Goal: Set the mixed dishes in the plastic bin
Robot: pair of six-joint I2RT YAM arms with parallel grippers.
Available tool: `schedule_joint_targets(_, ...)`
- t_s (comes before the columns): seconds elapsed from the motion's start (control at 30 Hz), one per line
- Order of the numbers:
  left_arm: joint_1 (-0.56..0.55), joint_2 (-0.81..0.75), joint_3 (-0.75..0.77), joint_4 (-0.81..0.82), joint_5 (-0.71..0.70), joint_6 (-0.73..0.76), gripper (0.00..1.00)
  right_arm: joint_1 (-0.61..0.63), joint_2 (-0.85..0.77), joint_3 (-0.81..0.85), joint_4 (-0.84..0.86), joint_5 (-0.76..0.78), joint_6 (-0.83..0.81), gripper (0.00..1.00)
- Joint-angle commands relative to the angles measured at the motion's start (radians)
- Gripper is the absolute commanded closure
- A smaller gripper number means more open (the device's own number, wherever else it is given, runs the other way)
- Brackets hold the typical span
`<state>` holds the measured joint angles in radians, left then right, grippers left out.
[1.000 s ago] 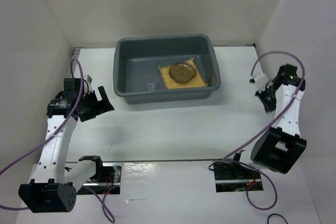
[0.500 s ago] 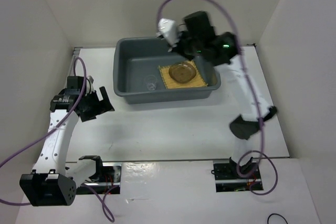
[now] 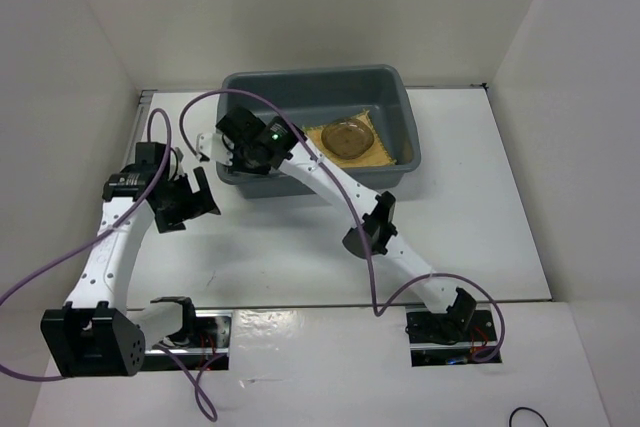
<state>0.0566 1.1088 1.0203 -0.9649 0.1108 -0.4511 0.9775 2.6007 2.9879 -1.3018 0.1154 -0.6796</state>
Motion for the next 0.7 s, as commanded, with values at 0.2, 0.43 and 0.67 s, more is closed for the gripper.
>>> schedule_joint_targets(0.2, 0.006, 0.029, 0.001, 0.003, 0.032, -0.001, 0.01, -0.04, 0.094, 0.108, -0.001, -0.056, -0.058, 1.0)
schedule_joint_targets(0.43, 0.006, 0.048, 0.001, 0.003, 0.032, -0.001, 0.01, -0.059, 0.177, 0.146, 0.012, -0.079, -0.113, 0.98)
schedule_joint_targets(0.67, 0.026, 0.057, 0.001, 0.003, 0.032, -0.001, 0.01, -0.068, 0.217, 0.146, 0.047, -0.088, -0.144, 0.97)
